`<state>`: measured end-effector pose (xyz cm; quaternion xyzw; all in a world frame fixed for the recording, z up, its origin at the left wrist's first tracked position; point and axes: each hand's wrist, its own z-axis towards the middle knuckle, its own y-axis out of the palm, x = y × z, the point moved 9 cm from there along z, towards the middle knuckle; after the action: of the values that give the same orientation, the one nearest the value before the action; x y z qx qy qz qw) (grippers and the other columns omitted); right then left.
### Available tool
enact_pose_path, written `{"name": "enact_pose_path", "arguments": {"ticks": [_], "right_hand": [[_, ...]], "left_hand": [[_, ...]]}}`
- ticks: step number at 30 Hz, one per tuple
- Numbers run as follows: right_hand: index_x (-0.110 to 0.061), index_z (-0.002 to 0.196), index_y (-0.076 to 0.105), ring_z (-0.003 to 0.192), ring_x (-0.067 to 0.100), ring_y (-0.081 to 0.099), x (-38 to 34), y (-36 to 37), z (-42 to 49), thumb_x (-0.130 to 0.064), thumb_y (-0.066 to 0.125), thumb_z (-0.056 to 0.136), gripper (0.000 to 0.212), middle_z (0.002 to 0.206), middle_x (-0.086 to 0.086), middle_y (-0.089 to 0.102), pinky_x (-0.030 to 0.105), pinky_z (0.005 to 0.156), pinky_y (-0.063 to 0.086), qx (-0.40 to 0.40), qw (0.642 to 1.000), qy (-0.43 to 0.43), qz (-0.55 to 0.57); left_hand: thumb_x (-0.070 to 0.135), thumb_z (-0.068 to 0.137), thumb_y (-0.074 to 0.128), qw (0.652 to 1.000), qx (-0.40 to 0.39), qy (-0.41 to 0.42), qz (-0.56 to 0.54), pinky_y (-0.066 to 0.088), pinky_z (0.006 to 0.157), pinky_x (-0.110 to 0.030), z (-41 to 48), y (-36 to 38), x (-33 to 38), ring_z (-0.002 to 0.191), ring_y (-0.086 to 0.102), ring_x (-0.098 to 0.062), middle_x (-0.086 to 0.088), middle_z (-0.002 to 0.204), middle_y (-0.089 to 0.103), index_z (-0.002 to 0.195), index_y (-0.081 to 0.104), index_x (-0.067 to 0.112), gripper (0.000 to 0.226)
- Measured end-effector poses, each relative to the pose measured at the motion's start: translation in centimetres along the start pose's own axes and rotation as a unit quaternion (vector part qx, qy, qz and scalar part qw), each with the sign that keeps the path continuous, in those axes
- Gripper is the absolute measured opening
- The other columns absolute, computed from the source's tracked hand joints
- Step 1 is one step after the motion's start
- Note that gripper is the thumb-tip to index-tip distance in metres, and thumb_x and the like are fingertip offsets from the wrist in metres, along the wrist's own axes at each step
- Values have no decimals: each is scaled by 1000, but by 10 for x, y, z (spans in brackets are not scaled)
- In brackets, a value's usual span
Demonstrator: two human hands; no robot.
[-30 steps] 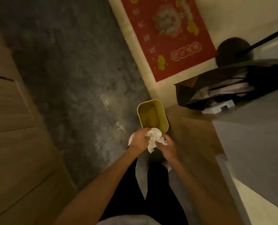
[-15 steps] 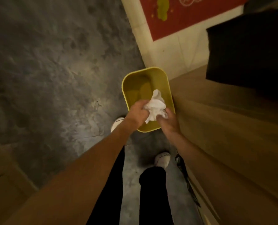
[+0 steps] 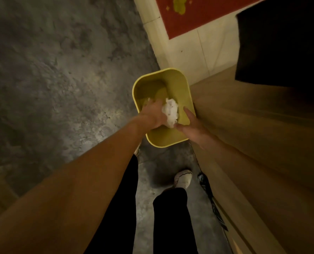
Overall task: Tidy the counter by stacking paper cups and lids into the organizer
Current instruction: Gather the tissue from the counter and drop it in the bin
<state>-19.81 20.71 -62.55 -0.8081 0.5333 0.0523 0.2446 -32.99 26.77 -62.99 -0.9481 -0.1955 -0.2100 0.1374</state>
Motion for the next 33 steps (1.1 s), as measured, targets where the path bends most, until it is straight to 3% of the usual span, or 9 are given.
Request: {"name": "enact_pose_path", "arguments": {"ticks": [1,3,5,10,13,17,22,29,33], "right_hand": [[-18,146,40,116,13,47,-10,-10,-14,-14,66,90,62,132,0,48,6,78,39,17,1000,-4,4],[-18,142,46,124,23,51,-28,-27,-49,-16,63,92,52,142,8,48,27,96,44,44,998,8,44],[-18,135,52,120,25,55,-49,-40,-91,-15,61,93,43,137,10,53,39,99,47,69,993,17,98],[-10,118,62,85,11,60,-116,-68,-228,-9,61,92,26,96,-1,62,10,65,47,134,972,-51,185],[-21,115,65,90,1,61,-140,-68,-303,-18,60,94,21,105,-5,65,11,73,48,95,972,-95,191],[-40,106,65,106,7,63,-143,-81,-391,-24,61,94,20,115,-6,67,19,87,50,93,963,-125,218],[-31,116,65,109,3,62,-114,-106,-486,-27,60,95,22,114,-11,68,20,91,48,131,953,-152,226],[-32,127,58,116,8,58,-30,-132,-585,-37,54,96,32,127,-7,61,34,102,48,198,946,-159,202],[-41,130,54,120,0,52,41,-142,-628,-51,49,94,37,130,-18,56,29,104,44,254,936,-147,196]], "left_hand": [[22,93,60,1000,10,16,11,31,115,-50,-16,-9,9,138,35,-40,-20,151,36,147,32,9,62],[20,96,52,999,24,27,22,39,109,-45,-55,-27,23,127,46,-40,-23,141,47,139,43,4,46],[17,97,46,999,35,25,25,44,99,-44,-99,-45,31,119,53,-40,-23,135,54,131,51,3,37],[19,97,43,990,80,93,66,48,89,-43,-229,-79,74,110,59,-42,-24,124,62,120,57,8,29],[16,95,45,984,114,117,67,50,91,-46,-304,-95,97,109,59,-41,-21,122,63,119,58,10,28],[12,92,46,979,122,144,73,48,98,-48,-393,-101,128,114,58,-40,-21,126,62,121,59,10,31],[19,97,44,972,107,175,113,46,102,-47,-476,-85,163,119,57,-33,-15,132,60,129,55,16,34],[25,100,43,952,8,208,225,48,93,-40,-537,-5,202,112,58,-26,-7,129,57,131,50,27,32],[25,102,42,922,-62,231,304,45,100,-36,-555,68,238,122,52,-23,-6,142,50,139,46,26,37]]}}
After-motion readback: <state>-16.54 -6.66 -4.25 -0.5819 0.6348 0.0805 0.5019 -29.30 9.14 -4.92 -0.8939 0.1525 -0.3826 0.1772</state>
